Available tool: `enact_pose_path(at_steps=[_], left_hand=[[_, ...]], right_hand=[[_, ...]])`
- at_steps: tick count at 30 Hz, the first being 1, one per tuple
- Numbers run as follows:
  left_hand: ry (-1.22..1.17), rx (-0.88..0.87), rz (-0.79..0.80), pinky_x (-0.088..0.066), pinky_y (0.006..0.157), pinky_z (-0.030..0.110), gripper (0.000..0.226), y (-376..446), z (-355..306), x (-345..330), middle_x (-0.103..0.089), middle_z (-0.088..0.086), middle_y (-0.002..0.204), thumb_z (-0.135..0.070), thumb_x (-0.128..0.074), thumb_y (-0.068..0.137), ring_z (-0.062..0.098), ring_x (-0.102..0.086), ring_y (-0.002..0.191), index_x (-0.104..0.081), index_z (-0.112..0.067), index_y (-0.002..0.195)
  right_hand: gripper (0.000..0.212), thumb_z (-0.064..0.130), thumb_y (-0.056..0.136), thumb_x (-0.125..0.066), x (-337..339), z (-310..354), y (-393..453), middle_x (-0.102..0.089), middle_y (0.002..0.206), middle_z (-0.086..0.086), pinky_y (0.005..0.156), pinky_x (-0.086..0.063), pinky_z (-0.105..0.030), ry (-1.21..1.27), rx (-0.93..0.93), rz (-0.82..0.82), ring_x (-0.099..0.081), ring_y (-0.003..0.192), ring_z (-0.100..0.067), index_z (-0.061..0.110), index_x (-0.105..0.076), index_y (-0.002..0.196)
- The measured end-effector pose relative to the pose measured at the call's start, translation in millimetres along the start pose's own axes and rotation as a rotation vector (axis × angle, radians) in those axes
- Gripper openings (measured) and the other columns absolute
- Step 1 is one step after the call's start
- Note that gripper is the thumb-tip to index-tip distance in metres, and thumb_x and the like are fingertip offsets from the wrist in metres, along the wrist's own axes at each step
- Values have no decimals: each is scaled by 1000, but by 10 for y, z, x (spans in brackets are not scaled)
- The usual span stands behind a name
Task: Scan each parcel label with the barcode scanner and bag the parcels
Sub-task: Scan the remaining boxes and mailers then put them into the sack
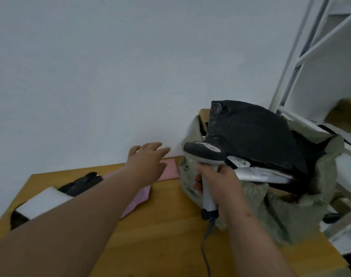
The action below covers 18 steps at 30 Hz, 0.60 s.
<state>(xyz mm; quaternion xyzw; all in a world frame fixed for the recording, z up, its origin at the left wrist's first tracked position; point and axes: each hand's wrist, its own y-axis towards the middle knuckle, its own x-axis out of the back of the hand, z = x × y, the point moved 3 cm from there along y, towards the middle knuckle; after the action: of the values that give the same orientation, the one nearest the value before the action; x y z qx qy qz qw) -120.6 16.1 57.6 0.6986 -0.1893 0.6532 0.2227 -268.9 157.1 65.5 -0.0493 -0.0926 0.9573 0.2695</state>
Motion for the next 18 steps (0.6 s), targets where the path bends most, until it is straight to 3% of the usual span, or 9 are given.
enact_pose_path(at_steps=[4, 11, 18], left_hand=[[-52, 130, 85, -14, 116, 43, 52, -356, 754, -219, -21, -8, 160, -38, -39, 101, 17, -21, 146, -25, -39, 151], [-105, 349, 207, -24, 112, 44, 52, -1047, 1928, -698, -33, -9, 155, -41, -45, 97, 18, -33, 140, -36, -34, 148], [-159, 535, 358, -33, 109, 44, 53, -1442, 2693, -1094, -36, -6, 153, -44, -44, 98, 20, -39, 135, -34, -33, 149]], right_hand=[[17, 22, 91, -68, -568, -121, -82, -69, 74, -9, 68, -57, -38, -119, -1, 70, -66, 54, -13, 7, -66, 85], [15, 22, 90, -69, -1512, -440, -208, -68, 65, -3, 62, -53, -33, -176, -15, 113, -66, 57, -16, 9, -65, 84], [14, 24, 89, -68, -2174, -736, -161, -69, 68, -2, 72, -58, -39, -254, -74, 171, -67, 58, -12, 10, -65, 90]])
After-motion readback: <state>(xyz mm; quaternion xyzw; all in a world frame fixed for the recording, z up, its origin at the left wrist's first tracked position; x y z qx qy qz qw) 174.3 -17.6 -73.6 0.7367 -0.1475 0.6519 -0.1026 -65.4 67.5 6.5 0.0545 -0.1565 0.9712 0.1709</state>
